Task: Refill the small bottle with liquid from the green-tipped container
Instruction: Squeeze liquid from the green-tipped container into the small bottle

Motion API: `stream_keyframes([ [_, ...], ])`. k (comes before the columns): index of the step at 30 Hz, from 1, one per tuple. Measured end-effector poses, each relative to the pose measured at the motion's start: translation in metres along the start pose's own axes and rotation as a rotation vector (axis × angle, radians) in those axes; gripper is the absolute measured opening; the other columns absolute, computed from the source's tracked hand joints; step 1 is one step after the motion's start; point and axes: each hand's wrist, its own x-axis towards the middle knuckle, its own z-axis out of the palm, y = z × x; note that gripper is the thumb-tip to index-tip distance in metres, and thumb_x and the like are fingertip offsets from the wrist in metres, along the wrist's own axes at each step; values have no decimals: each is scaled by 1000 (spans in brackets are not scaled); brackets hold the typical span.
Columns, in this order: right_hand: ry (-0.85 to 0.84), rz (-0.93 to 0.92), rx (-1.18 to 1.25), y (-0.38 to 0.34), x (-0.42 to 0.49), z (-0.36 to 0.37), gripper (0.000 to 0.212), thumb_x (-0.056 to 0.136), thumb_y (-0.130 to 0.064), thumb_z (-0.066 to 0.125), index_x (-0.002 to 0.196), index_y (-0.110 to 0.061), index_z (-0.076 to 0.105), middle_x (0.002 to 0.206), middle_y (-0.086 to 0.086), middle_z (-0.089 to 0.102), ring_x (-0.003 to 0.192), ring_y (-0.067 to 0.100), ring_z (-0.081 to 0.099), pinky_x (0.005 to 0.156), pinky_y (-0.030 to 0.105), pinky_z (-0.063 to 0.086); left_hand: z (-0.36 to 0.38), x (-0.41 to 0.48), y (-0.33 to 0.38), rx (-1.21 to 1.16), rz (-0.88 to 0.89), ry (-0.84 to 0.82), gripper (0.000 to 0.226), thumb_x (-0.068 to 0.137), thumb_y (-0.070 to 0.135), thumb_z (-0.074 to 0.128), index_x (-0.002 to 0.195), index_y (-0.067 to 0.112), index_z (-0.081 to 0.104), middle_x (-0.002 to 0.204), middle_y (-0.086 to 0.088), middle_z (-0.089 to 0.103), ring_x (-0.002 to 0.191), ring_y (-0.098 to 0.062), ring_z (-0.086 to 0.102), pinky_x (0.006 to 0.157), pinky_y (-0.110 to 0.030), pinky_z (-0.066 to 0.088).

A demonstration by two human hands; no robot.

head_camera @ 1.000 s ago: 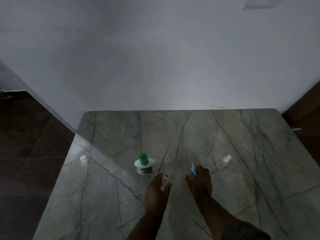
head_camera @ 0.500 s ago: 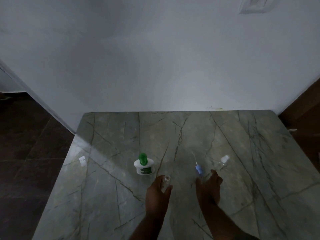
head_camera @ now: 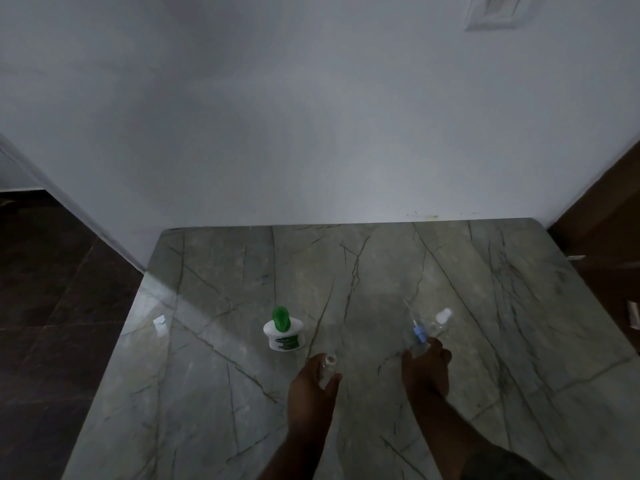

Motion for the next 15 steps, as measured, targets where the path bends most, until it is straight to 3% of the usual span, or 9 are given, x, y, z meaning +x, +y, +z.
stream_keyframes([
  [7, 1, 41, 50, -2, -6, -6, 63, 84, -27, 68, 137, -16, 36, 132, 16, 43, 104, 38, 59, 79, 44, 51, -5, 0, 3, 0, -14, -1, 32, 80, 24, 79, 109, 28, 67, 93, 27, 63, 85, 17, 57, 76, 1, 41],
  [9, 16, 24, 130, -7, -24, -6, 61, 85, -26, 67, 137, -17, 36, 130, 14, 45, 104, 35, 60, 79, 43, 52, -8, -1, 2, -7, -33, 7, 33, 80, 26, 79, 110, 31, 66, 94, 26, 65, 86, 15, 58, 74, 0, 41],
  [12, 30, -201, 207, -23, -61, -1, 42, 88, -23, 64, 126, -20, 48, 113, 6, 56, 92, 24, 62, 72, 35, 53, -16, -2, 0, -15, -52, 26, 34, 81, 28, 78, 112, 30, 66, 100, 18, 69, 91, 3, 63, 79, -7, 46],
  [15, -108, -446, 278, -60, -89, 4, 18, 93, -22, 58, 111, -20, 62, 102, -3, 64, 87, 14, 64, 71, 22, 52, -30, 1, -5, 5, -59, 67, 32, 81, 29, 77, 111, 27, 67, 99, 11, 71, 87, -1, 62, 80, -16, 49],
])
